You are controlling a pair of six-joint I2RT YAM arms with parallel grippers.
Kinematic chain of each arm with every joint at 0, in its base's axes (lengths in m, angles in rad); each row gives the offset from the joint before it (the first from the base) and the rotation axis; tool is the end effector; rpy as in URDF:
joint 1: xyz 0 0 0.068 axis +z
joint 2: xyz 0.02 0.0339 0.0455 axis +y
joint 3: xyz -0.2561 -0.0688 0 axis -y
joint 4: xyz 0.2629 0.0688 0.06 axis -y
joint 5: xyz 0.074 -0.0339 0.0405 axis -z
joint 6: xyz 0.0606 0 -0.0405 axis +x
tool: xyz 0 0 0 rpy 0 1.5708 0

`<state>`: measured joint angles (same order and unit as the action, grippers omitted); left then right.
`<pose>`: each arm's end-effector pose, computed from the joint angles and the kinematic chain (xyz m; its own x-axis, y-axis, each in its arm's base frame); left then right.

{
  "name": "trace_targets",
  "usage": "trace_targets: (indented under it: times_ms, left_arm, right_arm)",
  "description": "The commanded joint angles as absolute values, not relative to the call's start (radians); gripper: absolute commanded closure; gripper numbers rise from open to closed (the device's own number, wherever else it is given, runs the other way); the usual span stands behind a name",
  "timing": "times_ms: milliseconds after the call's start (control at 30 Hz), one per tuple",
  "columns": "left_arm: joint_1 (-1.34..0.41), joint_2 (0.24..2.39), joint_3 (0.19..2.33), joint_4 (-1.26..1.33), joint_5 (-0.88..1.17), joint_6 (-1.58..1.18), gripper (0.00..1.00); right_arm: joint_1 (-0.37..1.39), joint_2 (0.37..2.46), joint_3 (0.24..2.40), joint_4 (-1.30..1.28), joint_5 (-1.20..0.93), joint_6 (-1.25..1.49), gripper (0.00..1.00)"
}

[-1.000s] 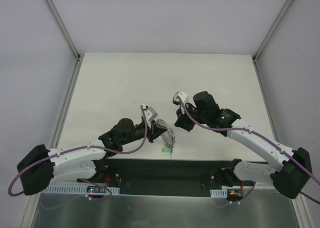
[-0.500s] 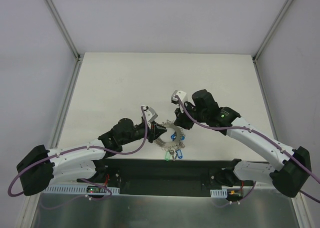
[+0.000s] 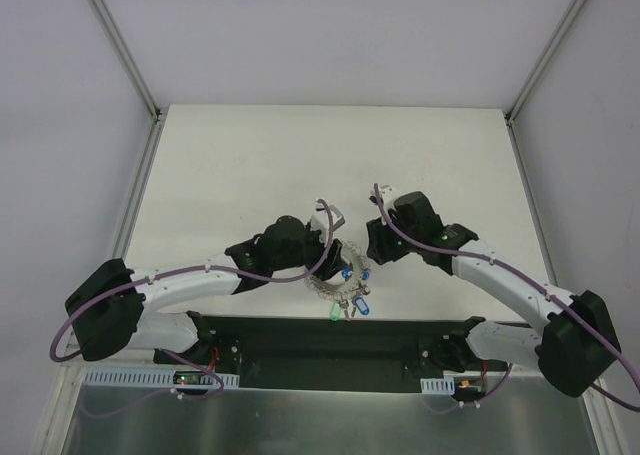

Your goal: Put the keys on the keyring

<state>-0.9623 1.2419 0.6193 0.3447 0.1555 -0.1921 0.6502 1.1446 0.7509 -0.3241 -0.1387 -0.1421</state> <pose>0.1721 -0.2635 0.2146 -0.3250 0.1365 -0.9358 0.8493 0.4774 -0.2253 0.2185 0.1767 0.2131 -0.4216 -0.4969 -0.7585 -0.7497 0.6616 -0.0167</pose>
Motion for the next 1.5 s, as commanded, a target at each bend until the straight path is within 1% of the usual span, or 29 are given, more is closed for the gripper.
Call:
trace_targets:
  times_ms: [0,133,333,433,467,533,633,667,733,767,900,1033,1100,1233,1367,1400,1467]
  left_arm:
    - [-0.965,1.305,0.673,0.207,0.14,-0.236,0.48]
    - [-0.962,1.353,0.664,0.181,0.109,-0.262,0.48]
    - [-0.927,1.348,0.629,0.183,0.106,-0.29,0.49]
    - [-0.91,1.315,0.608,0.183,0.091,-0.29,0.49]
    - [-0.904,1.304,0.595,0.183,0.084,-0.288,0.49]
    - [-0.885,1.269,0.583,0.183,0.081,-0.288,0.49]
    - [-0.859,1.215,0.561,0.183,0.078,-0.285,0.49]
    - [-0.853,1.203,0.558,0.183,0.078,-0.284,0.49]
    - [-0.833,1.155,0.548,0.181,0.077,-0.281,0.49]
    - [-0.827,1.137,0.542,0.181,0.077,-0.281,0.49]
    - [-0.802,1.039,0.52,0.172,0.055,-0.27,0.49]
    - [-0.792,0.919,0.502,0.158,0.008,-0.268,0.48]
    - [-0.79,0.881,0.492,0.153,-0.026,-0.273,0.47]
    - [-0.79,0.78,0.486,0.115,-0.083,-0.285,0.45]
    - [-0.79,0.687,0.505,0.02,-0.132,-0.305,0.39]
    - [-0.79,0.669,0.506,0.006,-0.152,-0.31,0.34]
    - [-0.79,0.612,0.511,-0.024,-0.173,-0.314,0.29]
  right_arm:
    - [0.649,1.212,0.719,-0.241,-0.12,-0.046,0.5]
    - [0.649,1.299,0.721,-0.2,-0.127,-0.028,0.5]
    - [0.649,1.422,0.722,-0.115,-0.17,-0.012,0.52]
    - [0.65,1.479,0.733,-0.092,-0.221,-0.018,0.55]
    - [0.65,1.489,0.735,-0.087,-0.232,-0.018,0.58]
    - [0.649,1.503,0.738,-0.086,-0.251,-0.021,0.6]
    - [0.65,1.522,0.744,-0.09,-0.267,-0.031,0.67]
    - [0.65,1.523,0.747,-0.094,-0.264,-0.034,0.78]
    - [0.649,1.517,0.755,-0.116,-0.236,-0.057,0.9]
    - [0.646,1.511,0.776,-0.133,-0.221,-0.07,0.98]
    - [0.632,1.439,0.889,-0.294,-0.095,-0.191,0.99]
    - [0.623,1.378,1.038,-0.487,0.136,-0.337,0.99]
    - [0.623,1.37,1.127,-0.558,0.175,-0.428,0.99]
    - [0.63,1.384,1.222,-0.618,0.248,-0.528,0.99]
    - [0.689,1.437,1.244,-0.635,0.304,-0.574,0.99]
    - [0.708,1.456,1.241,-0.626,0.308,-0.574,0.99]
    - [0.767,1.492,1.226,-0.611,0.328,-0.565,0.99]
